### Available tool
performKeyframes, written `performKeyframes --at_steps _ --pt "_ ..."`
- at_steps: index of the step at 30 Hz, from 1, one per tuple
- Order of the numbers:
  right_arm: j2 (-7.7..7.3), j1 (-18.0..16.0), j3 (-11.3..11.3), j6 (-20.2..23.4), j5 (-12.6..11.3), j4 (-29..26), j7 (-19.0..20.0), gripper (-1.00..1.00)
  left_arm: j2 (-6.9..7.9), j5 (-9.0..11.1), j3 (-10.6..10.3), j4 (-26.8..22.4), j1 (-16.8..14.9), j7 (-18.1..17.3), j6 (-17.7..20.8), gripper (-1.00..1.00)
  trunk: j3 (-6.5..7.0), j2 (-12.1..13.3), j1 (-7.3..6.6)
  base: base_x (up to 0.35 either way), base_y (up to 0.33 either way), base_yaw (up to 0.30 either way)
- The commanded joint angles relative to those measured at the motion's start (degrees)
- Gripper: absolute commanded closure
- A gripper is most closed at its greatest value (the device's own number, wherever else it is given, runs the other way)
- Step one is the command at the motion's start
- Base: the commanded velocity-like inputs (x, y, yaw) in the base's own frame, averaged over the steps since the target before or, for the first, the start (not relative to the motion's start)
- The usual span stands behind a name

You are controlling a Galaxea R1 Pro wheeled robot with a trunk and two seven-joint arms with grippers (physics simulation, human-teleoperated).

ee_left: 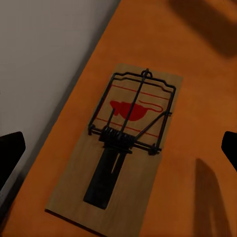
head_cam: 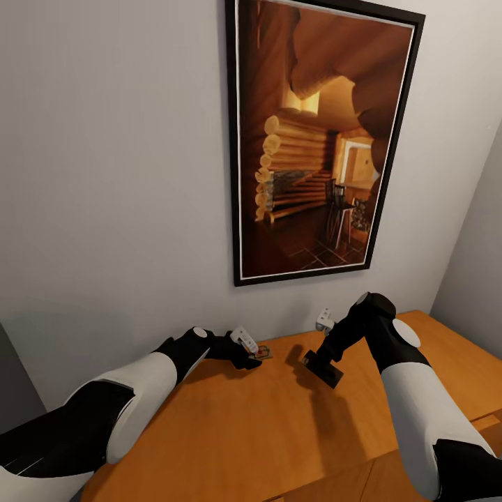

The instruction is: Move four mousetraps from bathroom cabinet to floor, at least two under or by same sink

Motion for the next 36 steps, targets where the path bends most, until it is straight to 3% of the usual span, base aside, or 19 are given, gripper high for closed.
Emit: performKeyframes --at_steps 1,36 --pt "0.02 0.0 -0.1 0.6 0.3 -0.1 0.4 1.0 0.0 0.2 -0.4 -0.1 0.0 -0.1 0.1 -1.0 -0.08 0.0 0.0 0.0 0.0 0.0" --pt "0.02 0.0 -0.1 0.6 0.3 -0.1 0.4 1.0 0.0 0.2 -0.4 -0.1 0.0 -0.1 0.1 -1.0 -0.08 0.0 0.0 0.0 0.0 0.0"
